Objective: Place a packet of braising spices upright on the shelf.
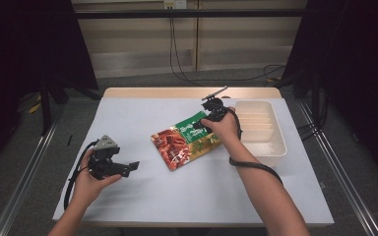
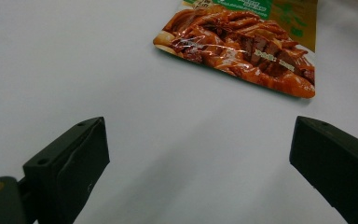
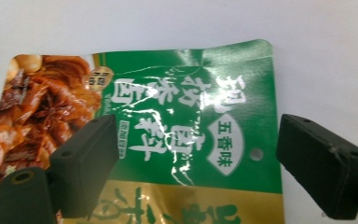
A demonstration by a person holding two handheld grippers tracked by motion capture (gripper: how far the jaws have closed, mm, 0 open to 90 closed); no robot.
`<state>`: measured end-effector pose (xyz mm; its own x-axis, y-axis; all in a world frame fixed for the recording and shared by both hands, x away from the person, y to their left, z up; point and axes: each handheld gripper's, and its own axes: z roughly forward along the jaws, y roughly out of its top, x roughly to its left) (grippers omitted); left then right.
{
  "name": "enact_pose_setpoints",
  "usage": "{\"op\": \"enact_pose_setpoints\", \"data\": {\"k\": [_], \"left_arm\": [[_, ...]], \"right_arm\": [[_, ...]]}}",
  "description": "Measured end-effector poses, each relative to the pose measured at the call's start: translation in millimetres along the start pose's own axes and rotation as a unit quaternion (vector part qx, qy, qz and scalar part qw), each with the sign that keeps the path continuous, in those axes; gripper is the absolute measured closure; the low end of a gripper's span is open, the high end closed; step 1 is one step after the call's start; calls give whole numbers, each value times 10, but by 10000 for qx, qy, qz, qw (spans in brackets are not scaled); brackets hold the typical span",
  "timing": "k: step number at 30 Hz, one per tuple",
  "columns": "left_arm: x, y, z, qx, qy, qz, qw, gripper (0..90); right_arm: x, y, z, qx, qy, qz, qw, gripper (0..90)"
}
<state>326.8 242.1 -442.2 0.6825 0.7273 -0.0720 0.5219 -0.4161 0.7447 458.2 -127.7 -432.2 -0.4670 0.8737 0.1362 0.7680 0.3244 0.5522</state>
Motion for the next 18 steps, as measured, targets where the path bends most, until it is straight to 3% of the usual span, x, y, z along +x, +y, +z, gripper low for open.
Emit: {"op": "enact_pose_setpoints", "data": {"k": [8, 10, 18], "left_arm": [[2, -8, 2, 1, -55, -11, 10000, 45], [4, -7, -1, 17, -44, -17, 10000, 45], [10, -9, -5, -7, -29, -48, 10000, 45]], "right_arm": [[-120, -9, 103, 15, -30, 181, 9998, 158], [-117, -11, 110, 29, -97, 236, 9997, 160], [-112, -29, 173, 45, 8, 262, 9996, 159]]}}
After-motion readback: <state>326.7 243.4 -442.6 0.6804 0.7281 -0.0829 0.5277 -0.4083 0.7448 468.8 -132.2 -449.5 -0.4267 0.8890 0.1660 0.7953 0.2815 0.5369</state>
